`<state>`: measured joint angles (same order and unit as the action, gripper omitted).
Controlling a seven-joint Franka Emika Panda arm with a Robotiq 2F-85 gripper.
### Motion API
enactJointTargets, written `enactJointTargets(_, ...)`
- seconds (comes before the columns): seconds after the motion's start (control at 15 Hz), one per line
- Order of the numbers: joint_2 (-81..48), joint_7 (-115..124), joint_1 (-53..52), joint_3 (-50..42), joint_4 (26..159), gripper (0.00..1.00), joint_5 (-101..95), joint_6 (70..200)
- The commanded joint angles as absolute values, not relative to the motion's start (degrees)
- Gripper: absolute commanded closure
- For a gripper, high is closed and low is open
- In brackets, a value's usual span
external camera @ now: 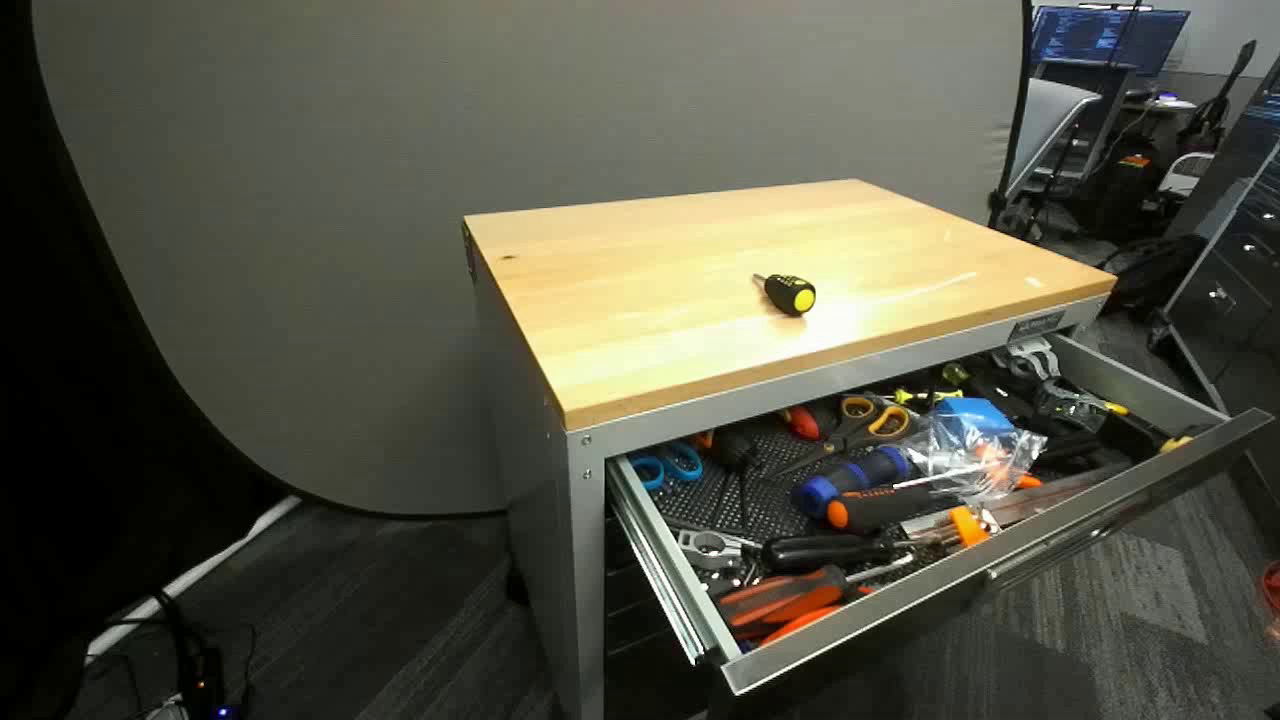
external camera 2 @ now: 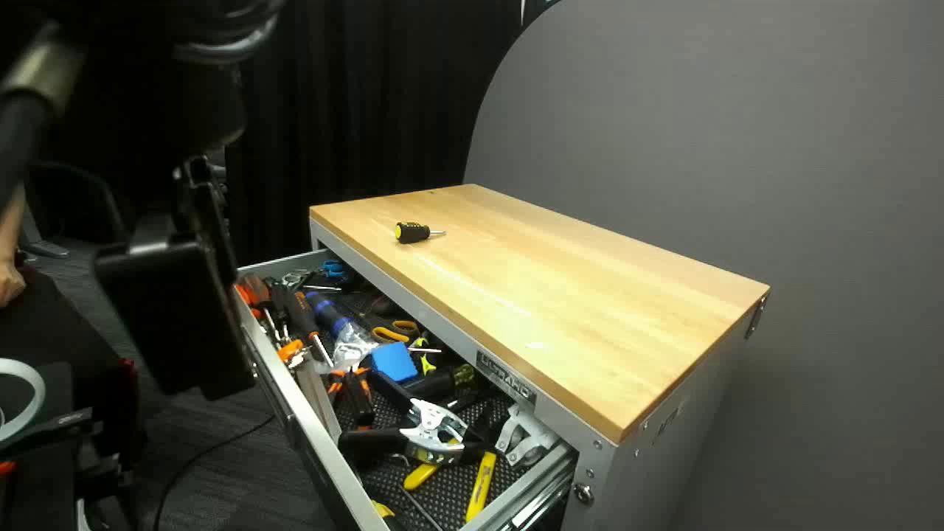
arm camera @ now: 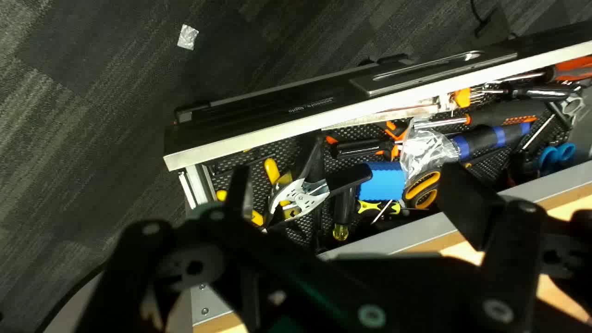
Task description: Put the screwdriver into the top drawer.
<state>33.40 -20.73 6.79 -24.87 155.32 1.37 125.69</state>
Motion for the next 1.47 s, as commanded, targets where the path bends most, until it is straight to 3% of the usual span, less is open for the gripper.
enactJointTargets(0.0, 32.99, -21.67, 8.44, -23.22, 155.10, 0.00, 2.59, 125.56)
enactJointTargets(0.27, 33.10, -21.67, 8.43, -23.23, 154.93, 0.00, 2.59, 125.56)
enactJointTargets(0.8, 34.01, -3.53, -0.43, -1.79, 153.36, 0.00, 5.38, 130.60)
enactJointTargets(1.4, 26.99, 8.71, -8.17, 7.47, 153.31, 0.00, 10.71, 156.02)
